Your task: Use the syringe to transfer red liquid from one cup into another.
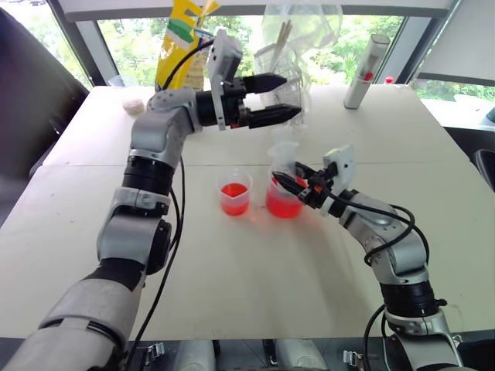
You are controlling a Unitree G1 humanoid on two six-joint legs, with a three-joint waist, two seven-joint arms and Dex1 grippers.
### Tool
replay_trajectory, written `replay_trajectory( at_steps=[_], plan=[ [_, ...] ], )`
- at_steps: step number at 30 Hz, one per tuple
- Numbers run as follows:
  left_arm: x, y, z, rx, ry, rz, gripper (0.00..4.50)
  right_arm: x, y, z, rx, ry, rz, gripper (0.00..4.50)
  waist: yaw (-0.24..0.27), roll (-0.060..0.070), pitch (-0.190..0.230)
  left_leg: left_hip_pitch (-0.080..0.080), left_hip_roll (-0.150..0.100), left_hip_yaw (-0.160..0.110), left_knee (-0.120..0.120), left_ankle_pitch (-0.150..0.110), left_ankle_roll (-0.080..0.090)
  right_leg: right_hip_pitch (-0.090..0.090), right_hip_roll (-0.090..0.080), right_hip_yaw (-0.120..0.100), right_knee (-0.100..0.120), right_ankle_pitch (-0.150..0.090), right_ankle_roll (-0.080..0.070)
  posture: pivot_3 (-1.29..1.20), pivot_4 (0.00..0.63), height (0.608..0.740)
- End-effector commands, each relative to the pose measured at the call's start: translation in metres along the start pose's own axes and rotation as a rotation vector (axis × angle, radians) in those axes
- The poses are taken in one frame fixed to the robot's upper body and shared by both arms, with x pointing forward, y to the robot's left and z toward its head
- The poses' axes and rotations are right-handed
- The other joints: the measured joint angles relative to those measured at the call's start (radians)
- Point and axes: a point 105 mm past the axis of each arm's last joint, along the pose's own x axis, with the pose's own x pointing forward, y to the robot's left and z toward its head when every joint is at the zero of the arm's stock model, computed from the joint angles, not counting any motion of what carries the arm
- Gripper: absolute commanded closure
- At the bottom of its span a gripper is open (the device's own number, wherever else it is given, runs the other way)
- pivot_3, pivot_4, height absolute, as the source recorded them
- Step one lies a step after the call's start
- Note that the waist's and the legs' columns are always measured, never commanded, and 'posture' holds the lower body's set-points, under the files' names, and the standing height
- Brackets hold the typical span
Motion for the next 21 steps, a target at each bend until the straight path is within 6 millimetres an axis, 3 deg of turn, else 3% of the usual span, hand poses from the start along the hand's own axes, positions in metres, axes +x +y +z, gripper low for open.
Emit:
replay_trajectory(
  at_steps=[1, 8, 11, 16, 21],
  plan=[
    [-0.011, 0.005, 0.029, 0.035, -0.078, 0.044, 0.04, -0.001, -0.003, 0.032, -0.052, -0.103, -0.011, 3.10, 0.000, 0.000, 0.000, 0.000, 0.000, 0.000, 0.000, 0.000, 0.000, 0.000, 0.000, 0.000, 0.000, 0.000, 0.000, 0.00, 0.150, 0.739],
    [-0.047, 0.015, 0.035, 0.024, -0.071, 0.138, 0.04, -0.001, -0.011, 0.062, -0.097, -0.180, -0.051, 3.10, 0.000, 0.000, 0.000, 0.000, 0.000, -0.001, 0.000, 0.000, 0.000, 0.000, 0.000, 0.000, 0.000, 0.000, 0.000, 0.00, 0.150, 0.739],
    [-0.066, 0.017, 0.029, 0.037, -0.021, 0.179, 0.04, -0.001, -0.009, 0.085, -0.127, -0.238, -0.047, 3.10, 0.001, 0.000, 0.000, 0.000, 0.000, -0.001, 0.000, 0.000, 0.000, 0.000, -0.001, 0.000, 0.000, 0.000, 0.000, 0.00, 0.150, 0.739],
    [-0.097, 0.017, 0.022, 0.044, 0.052, 0.233, 0.04, 0.008, 0.009, 0.119, -0.148, -0.330, 0.028, 3.10, 0.001, 0.000, 0.000, 0.000, 0.001, -0.001, 0.000, 0.000, 0.000, -0.001, -0.001, 0.000, 0.001, 0.000, 0.000, 0.00, 0.150, 0.739],
    [-0.115, 0.015, 0.025, 0.052, 0.086, 0.267, 0.04, 0.030, 0.032, 0.127, -0.113, -0.375, 0.132, 3.10, 0.001, 0.000, 0.000, 0.000, 0.001, -0.001, 0.000, 0.000, 0.000, -0.001, -0.001, 0.000, 0.001, 0.000, 0.000, 0.00, 0.150, 0.739]
  ],
)
